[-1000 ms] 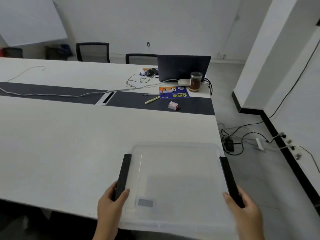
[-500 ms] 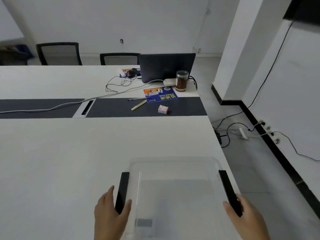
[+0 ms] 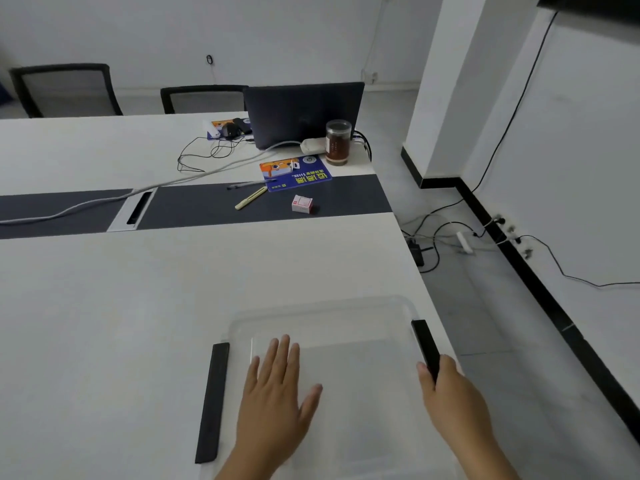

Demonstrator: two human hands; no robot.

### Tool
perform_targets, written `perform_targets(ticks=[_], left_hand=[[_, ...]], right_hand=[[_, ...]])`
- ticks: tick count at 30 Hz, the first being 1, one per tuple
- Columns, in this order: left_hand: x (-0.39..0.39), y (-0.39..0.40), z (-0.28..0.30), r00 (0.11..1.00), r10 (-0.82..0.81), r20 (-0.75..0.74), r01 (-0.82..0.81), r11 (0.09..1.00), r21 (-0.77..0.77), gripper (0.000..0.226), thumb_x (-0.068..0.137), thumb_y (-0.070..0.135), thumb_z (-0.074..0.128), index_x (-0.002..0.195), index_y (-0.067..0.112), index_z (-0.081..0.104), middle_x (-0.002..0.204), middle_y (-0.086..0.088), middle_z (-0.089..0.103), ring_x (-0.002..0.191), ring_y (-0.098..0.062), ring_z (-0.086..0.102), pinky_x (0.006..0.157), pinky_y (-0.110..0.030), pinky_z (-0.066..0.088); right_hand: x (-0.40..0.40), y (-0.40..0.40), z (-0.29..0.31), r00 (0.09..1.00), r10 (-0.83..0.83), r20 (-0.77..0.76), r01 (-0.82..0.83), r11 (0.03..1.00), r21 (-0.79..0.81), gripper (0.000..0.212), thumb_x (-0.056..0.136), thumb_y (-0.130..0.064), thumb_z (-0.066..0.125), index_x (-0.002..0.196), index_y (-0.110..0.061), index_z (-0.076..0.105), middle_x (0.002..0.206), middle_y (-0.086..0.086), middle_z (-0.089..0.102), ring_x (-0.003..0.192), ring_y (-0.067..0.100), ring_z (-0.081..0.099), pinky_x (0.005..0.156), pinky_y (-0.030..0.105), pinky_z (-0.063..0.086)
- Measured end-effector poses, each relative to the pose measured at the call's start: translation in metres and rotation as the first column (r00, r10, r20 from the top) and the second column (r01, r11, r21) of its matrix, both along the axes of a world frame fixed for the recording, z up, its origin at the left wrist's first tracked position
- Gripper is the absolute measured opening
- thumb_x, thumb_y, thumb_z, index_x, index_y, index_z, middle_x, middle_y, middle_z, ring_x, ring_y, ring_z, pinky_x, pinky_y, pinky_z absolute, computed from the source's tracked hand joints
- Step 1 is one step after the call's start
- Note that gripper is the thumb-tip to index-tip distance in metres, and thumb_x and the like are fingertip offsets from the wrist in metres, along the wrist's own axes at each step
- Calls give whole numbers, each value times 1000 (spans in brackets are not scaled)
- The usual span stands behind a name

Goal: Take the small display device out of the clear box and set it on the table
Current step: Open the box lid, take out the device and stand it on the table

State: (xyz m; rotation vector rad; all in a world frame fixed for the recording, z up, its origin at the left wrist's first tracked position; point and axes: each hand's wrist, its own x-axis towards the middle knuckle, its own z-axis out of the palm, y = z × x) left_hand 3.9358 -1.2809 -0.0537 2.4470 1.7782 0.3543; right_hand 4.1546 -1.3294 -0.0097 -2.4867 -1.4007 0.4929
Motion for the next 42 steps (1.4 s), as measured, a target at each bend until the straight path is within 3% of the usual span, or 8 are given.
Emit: perform_targets(ticks=[7,14,18,21,27,31,35,42], left_hand=[[1,-1,1,1000,12,-2,-12,1000,-17,63,90,52,7,125,9,39,130,-6,56,139,-5,-16,109,-26,0],[2,2,0,997,-43,63,38,997,69,63,89,53,6,142,21,2,152,12,-22,139,-2,-16,113,-24,-6],[-2,3,1,1000,-9,10,8,996,93,60,89,53,6,134,22,30,146,1,37,139,-2,-15,113,-21,-2],[-16,2,-2,995,75,72,-83,991,103,62,89,54,7,112,13,46,117,-13,65,139,-4,-3,98,-34,43],[-39,-22,22,917,344,200,-360,932,49,53,90,40,30,104,-3,58,98,-23,70,100,-23,47,55,-44,56],[-45,-21,34,733,672,105,-594,708,-383,46,90,18,39,132,2,29,112,-19,56,100,-35,55,80,-40,45],[-45,-17,41,741,671,40,-624,709,-328,26,94,35,24,86,13,34,65,3,40,68,-23,47,54,-30,35],[-73,-13,38,706,668,235,-531,719,-449,37,94,31,31,59,19,33,57,3,44,54,-14,42,46,-22,27]], right_hand=[[11,-1,-5,986,17,-164,-6,997,71,22,94,-32,35,83,-13,34,54,-5,40,46,8,37,42,21,26],[36,-7,-11,843,-100,-529,140,989,36,29,91,-34,40,84,-13,59,78,13,60,83,26,53,72,34,38],[21,0,-14,983,63,-171,-11,957,291,53,88,-49,37,111,-6,60,109,19,66,104,33,59,84,34,39],[-19,9,-11,943,295,156,-329,900,285,64,89,-54,9,109,-15,55,109,9,70,108,23,46,98,23,21],[-63,26,-36,816,521,250,-537,844,-9,58,85,-57,5,115,-30,47,126,0,59,128,22,18,113,38,-13],[-63,32,-36,808,536,244,-548,836,-24,58,86,-57,6,115,-29,47,120,-1,66,129,15,11,113,37,-16],[-65,31,-34,807,542,235,-556,831,-10,58,86,-56,5,116,-28,46,121,2,66,128,16,10,113,36,-17],[-67,31,-39,825,504,255,-531,846,46,60,86,-56,5,118,-27,46,127,1,59,138,20,3,112,36,-18]])
